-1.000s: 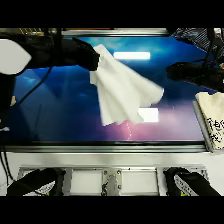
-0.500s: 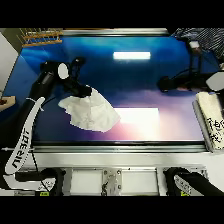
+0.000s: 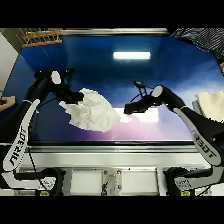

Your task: Fold the clothes and pants, and hang the long-sleeved shirts on hangers.

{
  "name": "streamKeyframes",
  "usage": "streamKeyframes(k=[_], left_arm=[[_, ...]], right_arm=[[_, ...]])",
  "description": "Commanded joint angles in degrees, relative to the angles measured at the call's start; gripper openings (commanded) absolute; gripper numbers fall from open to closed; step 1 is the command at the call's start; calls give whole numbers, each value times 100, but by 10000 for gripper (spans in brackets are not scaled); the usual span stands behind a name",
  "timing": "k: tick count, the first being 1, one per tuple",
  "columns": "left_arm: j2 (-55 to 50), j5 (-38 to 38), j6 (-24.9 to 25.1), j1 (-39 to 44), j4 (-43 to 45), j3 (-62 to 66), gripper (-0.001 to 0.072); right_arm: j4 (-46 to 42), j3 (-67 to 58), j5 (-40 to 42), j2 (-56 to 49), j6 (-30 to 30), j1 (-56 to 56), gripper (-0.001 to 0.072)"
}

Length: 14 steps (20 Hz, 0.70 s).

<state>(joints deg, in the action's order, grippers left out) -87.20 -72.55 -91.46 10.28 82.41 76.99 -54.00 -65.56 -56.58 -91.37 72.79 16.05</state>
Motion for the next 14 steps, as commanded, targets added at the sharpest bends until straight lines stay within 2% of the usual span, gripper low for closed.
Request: streamKeyframes(k=[1,4,5,7,8,10,13,14], left_arm=[[11,83,-4,-26,-7,-28,5],[11,118,-4,-26,-7,-28,5],[11,103,-4,-26,-7,-28,5],[33,44,-4,-28,24,-17,5],[138,35,-4,-61,96,-13,5],[601,-70,2,-188,262,136,5],[1545,-881,17,-304,304,597,5],[1934,-1082,17,-195,308,560,5]], right_arm=[[693,-70,297,-608,-256,667,713],[695,-153,616,-664,-254,1023,699],[691,-179,715,-662,-256,1097,505],[643,-304,767,-638,-254,1108,48],[476,-437,699,-546,-225,1036,14],[-319,-962,181,-129,-66,715,14],[-1823,-1930,-1080,920,177,249,14],[-2142,-2006,-1241,1331,260,173,14]])
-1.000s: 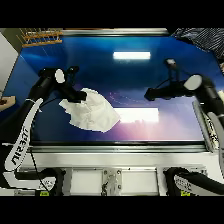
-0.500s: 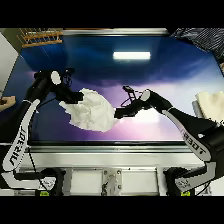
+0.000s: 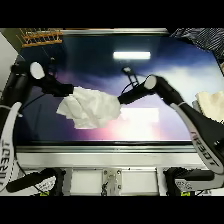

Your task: Fold the clothes and pants, and hang the long-sleeved shirts on hangers.

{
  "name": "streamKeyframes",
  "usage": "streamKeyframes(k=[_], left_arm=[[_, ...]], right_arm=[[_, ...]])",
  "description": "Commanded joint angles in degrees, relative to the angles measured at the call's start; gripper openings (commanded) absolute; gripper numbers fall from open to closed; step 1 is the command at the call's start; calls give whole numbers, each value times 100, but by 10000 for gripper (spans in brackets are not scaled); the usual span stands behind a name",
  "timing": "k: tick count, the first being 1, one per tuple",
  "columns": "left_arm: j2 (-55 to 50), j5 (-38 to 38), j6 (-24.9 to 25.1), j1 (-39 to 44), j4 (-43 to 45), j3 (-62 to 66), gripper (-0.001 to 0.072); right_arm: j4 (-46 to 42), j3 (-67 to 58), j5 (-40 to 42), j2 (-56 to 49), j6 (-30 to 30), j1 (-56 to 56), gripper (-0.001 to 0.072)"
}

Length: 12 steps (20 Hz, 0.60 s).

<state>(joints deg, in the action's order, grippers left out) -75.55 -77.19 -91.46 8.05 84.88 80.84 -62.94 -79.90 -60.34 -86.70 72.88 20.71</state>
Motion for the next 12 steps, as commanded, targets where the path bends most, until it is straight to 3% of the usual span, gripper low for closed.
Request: streamKeyframes(k=[1,5,6,7,8,10,12], left_arm=[[1117,-754,11,214,55,39,5],[2221,-520,-264,1578,55,-1255,6],[2354,-238,-293,1971,57,-1604,57],[2435,72,-391,2319,74,-1910,396],[2463,352,-481,2603,122,-2155,652],[2422,446,-763,2717,577,-2312,653],[2345,431,-990,2236,905,-2306,653]], right_arm=[[-1469,-564,-944,1246,308,-341,14],[-1685,-444,-1362,2166,822,-343,14],[-1694,-387,-1362,2236,822,-345,14],[-1705,-350,-1360,2251,822,-345,14],[-1711,-319,-1360,2240,822,-345,14],[-1768,-310,-1364,2194,824,-345,15],[-1808,-308,-1364,2184,824,-348,14]])
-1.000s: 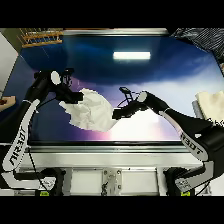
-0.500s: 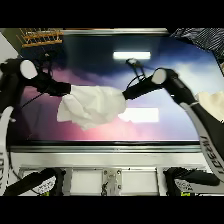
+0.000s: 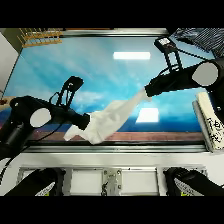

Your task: Fold the clothes and pants, and hang the long-sleeved shirts on hangers.

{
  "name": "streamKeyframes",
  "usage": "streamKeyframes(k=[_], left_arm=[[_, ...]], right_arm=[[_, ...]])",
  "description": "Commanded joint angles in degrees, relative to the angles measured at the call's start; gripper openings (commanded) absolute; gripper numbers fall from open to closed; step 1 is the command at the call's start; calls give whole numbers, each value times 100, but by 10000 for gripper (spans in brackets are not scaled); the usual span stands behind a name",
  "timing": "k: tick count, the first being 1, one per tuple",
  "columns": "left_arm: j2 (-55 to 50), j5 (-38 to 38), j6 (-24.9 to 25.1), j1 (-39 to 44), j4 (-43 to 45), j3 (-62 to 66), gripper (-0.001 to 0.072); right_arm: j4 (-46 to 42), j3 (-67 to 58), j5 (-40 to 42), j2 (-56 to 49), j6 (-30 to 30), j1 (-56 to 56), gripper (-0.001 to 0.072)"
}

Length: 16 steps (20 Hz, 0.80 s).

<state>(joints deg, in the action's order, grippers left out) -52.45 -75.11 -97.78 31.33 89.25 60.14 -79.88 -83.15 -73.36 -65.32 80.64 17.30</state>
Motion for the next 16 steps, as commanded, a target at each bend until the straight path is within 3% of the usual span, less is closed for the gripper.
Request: streamKeyframes(k=[1,3,5,8,12,16], left_arm=[[-28,251,-367,-485,446,-243,653],[-247,468,-365,-1460,151,-400,653],[-625,841,-234,-2428,-715,-767,652],[-1414,1231,645,-3368,-2457,-1456,652],[-2280,1556,1558,-3451,-3928,-1764,613],[-2848,2022,1587,-2883,-3971,-1353,613]], right_arm=[[-114,17,-61,50,46,-7,14],[-111,17,-61,48,46,-4,15],[-111,17,-57,48,46,-4,15],[-111,20,-39,48,46,-4,15],[-105,20,2,-4,48,-4,15],[-92,20,0,-107,131,-4,15]])
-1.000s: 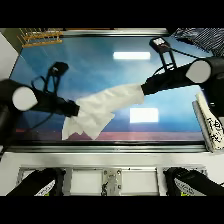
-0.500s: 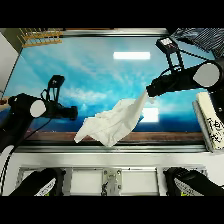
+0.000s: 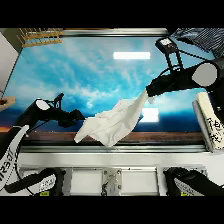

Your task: Fold the clothes and pants, and hang the long-sleeved shirts on hangers.

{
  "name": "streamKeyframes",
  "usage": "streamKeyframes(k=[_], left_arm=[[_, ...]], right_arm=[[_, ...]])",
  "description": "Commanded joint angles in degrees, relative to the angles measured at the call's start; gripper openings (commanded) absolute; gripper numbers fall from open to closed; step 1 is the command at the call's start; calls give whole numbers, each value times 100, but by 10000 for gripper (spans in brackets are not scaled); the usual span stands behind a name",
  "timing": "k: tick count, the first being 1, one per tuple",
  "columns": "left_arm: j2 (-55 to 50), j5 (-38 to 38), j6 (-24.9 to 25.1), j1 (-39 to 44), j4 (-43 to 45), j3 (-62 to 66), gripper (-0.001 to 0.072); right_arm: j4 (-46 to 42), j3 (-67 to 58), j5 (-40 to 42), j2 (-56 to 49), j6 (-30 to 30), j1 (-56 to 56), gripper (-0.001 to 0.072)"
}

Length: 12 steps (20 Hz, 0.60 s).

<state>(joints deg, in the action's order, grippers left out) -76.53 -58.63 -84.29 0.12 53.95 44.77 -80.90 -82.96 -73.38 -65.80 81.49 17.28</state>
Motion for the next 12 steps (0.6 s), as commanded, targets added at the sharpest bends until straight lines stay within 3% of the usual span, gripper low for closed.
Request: streamKeyframes(k=[1,10,11,12], left_arm=[[-577,457,203,356,-444,337,613],[-1626,-81,90,1012,-398,1362,593],[-1615,-94,96,1038,-396,1388,260],[-1563,-63,107,1036,-402,1390,8]], right_arm=[[9,0,-2,-72,46,-2,15],[4,0,2,-76,42,-2,15],[0,0,4,-76,42,-2,15],[-20,0,7,-76,39,-2,15]])
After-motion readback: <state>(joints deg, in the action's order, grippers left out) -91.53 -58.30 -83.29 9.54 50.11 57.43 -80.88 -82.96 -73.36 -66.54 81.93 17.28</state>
